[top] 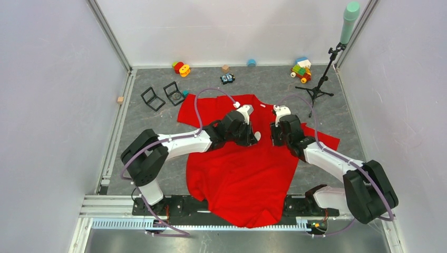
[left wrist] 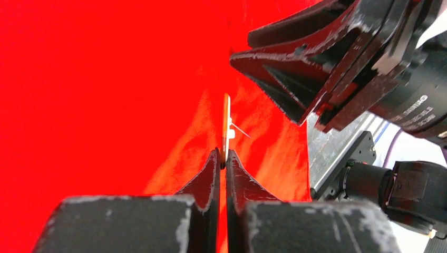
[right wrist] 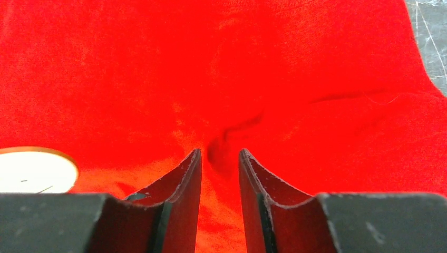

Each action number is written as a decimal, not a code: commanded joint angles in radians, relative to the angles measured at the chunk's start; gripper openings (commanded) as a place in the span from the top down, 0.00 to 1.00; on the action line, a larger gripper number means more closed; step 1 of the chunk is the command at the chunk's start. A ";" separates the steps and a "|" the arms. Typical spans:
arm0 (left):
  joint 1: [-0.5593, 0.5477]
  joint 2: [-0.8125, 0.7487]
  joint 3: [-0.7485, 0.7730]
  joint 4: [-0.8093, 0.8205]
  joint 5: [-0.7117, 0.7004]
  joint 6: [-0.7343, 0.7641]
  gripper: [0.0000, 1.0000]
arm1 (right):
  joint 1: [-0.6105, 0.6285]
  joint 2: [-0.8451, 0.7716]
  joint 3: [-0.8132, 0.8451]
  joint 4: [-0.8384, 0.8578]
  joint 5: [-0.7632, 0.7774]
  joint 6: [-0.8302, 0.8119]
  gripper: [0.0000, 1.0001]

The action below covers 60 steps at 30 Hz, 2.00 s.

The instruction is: Pin the brooch onto the clothing

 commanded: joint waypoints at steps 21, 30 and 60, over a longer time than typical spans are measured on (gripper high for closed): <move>-0.061 0.267 0.198 0.048 -0.179 -0.047 0.98 | -0.004 -0.088 -0.169 0.289 -0.102 0.013 1.00; -0.084 0.345 0.272 -0.019 -0.199 -0.025 0.98 | -0.004 -0.146 -0.228 0.362 -0.161 0.018 1.00; -0.077 0.335 0.197 0.141 -0.068 -0.128 0.98 | -0.004 0.009 -0.248 0.392 -0.196 -0.018 1.00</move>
